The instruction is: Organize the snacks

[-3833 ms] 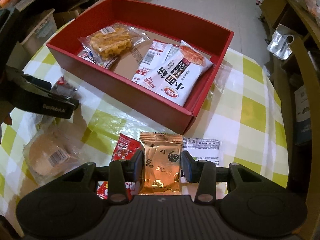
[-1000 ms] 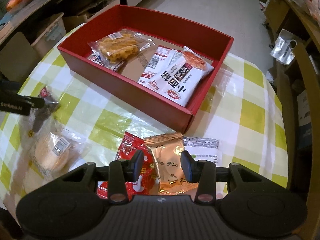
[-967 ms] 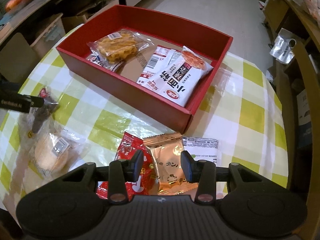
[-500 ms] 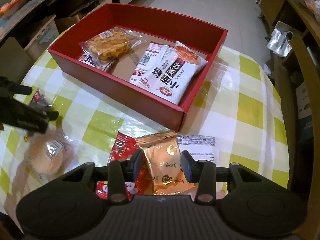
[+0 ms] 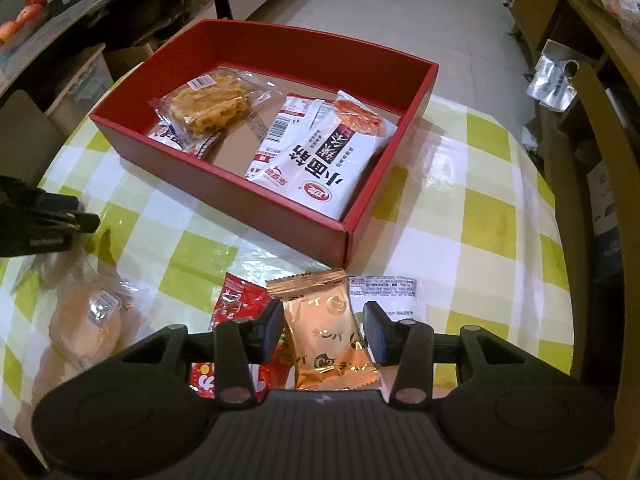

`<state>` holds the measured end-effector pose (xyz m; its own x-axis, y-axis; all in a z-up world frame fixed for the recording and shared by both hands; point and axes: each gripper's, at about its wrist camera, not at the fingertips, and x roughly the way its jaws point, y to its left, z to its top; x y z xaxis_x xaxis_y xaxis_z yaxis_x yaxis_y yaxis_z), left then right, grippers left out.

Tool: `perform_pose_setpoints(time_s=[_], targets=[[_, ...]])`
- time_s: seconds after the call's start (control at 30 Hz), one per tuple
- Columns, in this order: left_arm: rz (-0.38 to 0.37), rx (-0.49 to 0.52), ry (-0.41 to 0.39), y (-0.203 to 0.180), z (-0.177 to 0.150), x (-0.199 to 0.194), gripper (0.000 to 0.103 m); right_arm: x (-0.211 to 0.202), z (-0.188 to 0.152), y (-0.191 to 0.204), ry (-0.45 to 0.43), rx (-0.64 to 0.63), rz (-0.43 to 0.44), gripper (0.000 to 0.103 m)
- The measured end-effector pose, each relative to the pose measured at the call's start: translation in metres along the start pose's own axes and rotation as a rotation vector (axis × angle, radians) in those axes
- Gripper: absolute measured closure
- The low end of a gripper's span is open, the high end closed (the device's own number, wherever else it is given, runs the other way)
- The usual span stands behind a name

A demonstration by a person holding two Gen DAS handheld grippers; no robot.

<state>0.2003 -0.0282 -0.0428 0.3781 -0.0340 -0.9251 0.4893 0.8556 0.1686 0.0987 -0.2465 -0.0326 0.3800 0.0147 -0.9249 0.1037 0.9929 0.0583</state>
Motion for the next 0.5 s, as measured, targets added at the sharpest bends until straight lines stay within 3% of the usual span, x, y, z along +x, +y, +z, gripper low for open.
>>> perform_pose_setpoints(time_s=[0.03,0.07,0.17,0.23,0.37,0.5], targets=[[-0.001,0.006,-0.003,0.001,0.002,0.001,0.062,0.0,0.0,0.0,0.002,0.003,-0.001,0.052],[-0.004,0.023,-0.006,-0.001,0.001,0.001,0.054,0.001,-0.001,-0.001,0.004,0.003,0.0,0.051],[0.057,0.044,-0.03,0.001,-0.003,0.004,0.01,0.002,0.0,0.0,0.008,0.003,-0.003,0.05],[0.097,0.077,-0.074,0.008,-0.004,-0.001,0.008,0.002,0.0,0.002,0.007,-0.004,0.005,0.05],[-0.02,0.07,-0.051,0.028,-0.011,0.0,0.003,0.002,0.0,0.002,0.009,0.001,0.013,0.05],[0.012,0.157,-0.015,0.026,-0.027,0.015,0.003,0.004,-0.001,0.002,0.018,0.002,0.007,0.05]])
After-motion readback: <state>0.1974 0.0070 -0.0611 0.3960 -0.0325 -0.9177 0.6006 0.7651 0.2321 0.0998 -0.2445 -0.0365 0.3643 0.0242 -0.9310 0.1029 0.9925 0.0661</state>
